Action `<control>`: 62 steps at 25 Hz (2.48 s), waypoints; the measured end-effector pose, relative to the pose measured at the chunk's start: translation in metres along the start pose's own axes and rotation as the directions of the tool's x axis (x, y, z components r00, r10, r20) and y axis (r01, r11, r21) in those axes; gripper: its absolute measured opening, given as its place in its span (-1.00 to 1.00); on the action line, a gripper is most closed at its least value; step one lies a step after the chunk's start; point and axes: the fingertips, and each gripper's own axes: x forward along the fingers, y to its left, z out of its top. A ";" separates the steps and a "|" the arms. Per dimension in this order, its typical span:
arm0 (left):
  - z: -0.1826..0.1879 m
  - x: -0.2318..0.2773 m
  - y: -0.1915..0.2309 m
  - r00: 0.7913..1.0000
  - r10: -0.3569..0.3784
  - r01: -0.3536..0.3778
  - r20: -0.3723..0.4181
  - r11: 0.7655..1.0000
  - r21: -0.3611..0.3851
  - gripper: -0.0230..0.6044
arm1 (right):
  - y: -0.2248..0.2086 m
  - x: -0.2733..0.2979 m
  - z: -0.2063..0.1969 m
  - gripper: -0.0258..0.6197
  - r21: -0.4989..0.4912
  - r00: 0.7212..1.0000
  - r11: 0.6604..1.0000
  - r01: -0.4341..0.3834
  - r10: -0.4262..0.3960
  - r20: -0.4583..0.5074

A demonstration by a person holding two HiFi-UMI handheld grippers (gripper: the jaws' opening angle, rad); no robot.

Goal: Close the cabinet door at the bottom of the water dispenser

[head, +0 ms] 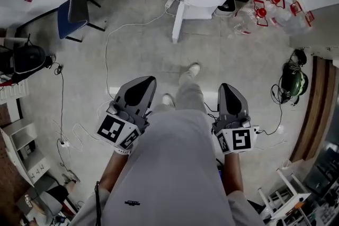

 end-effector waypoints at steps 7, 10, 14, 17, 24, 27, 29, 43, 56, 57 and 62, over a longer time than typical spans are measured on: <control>0.052 0.103 0.015 0.999 -0.027 0.028 -0.029 0.999 0.046 -0.91 | -0.077 0.066 0.045 -0.89 0.016 0.999 1.000 0.006 -0.007 0.039; 0.066 0.136 0.020 0.999 -0.018 0.020 -0.033 0.999 0.050 -0.91 | -0.104 0.085 0.057 -0.89 0.032 0.999 0.999 0.003 -0.005 0.046; 0.077 0.169 0.029 0.999 0.002 0.001 -0.044 0.998 0.071 -0.91 | -0.131 0.109 0.067 -0.89 0.034 0.999 0.999 -0.009 0.007 0.051; 0.083 0.181 0.033 0.999 0.020 -0.016 -0.049 0.997 0.072 -0.91 | -0.143 0.118 0.066 -0.89 0.045 0.999 0.999 -0.013 0.011 0.038; 0.094 0.205 0.042 0.998 0.001 0.004 -0.061 0.997 0.082 -0.91 | -0.152 0.135 0.060 -0.89 0.069 1.000 0.998 -0.002 0.000 0.023; 0.096 0.211 0.042 0.997 -0.010 0.016 -0.073 0.996 0.088 -0.91 | -0.151 0.137 0.060 -0.89 0.083 1.000 0.997 0.001 -0.003 0.025; 0.097 0.218 0.043 0.997 -0.014 0.021 -0.077 0.996 0.092 -0.91 | -0.153 0.141 0.058 -0.89 0.089 1.000 0.996 0.000 -0.002 0.022; 0.058 0.250 0.051 0.986 -0.037 0.049 -0.163 0.997 0.067 -0.91 | -0.145 0.176 0.009 -0.89 0.072 0.997 0.997 -0.024 0.029 -0.066; -0.003 0.288 0.087 0.966 -0.028 0.040 -0.256 0.998 0.041 -0.91 | -0.149 0.217 -0.059 -0.88 0.132 0.988 0.990 -0.045 0.063 -0.139; -0.010 0.290 0.089 0.963 -0.029 0.040 -0.266 0.999 0.037 -0.91 | -0.150 0.220 -0.067 -0.84 0.128 0.987 0.991 -0.045 0.064 -0.146; -0.042 0.297 0.107 0.951 -0.013 0.015 -0.308 1.000 0.006 -0.91 | -0.149 0.241 -0.102 -0.73 0.155 0.982 0.986 -0.054 0.080 -0.169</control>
